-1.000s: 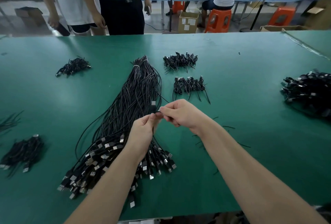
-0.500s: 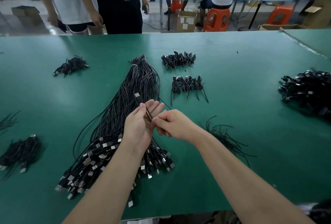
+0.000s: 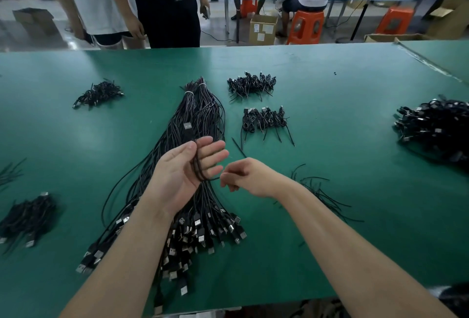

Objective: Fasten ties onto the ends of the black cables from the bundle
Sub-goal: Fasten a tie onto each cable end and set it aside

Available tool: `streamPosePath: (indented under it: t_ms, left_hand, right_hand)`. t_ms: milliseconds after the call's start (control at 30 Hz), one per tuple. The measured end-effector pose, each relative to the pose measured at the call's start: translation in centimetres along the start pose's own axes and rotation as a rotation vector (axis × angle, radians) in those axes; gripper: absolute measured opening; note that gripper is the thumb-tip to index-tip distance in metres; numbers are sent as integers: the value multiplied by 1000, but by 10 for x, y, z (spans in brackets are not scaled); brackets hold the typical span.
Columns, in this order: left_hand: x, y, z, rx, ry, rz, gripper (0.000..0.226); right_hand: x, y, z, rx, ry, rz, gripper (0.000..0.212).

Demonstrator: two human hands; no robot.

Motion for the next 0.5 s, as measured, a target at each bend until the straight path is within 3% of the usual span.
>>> streamPosePath:
  t_ms: [133, 333, 500]
  left_hand:
    - [-15, -18, 14, 113, 103, 172, 35]
    - [-24, -35, 51, 291, 325, 281, 32]
    - [-9, -23, 61, 258, 503, 120, 29]
  right_hand:
    - [4, 4, -1, -7, -136, 88, 27]
    - [7, 11, 5, -37, -402, 270, 25]
    - [32, 20, 20, -19, -522, 144, 29]
Point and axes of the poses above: each hand's wrist, its own y-axis towards the middle knuckle, its own x-axis out of the back of the hand, z = x × y, the point moved 10 cm from there along y, towards the middle knuckle
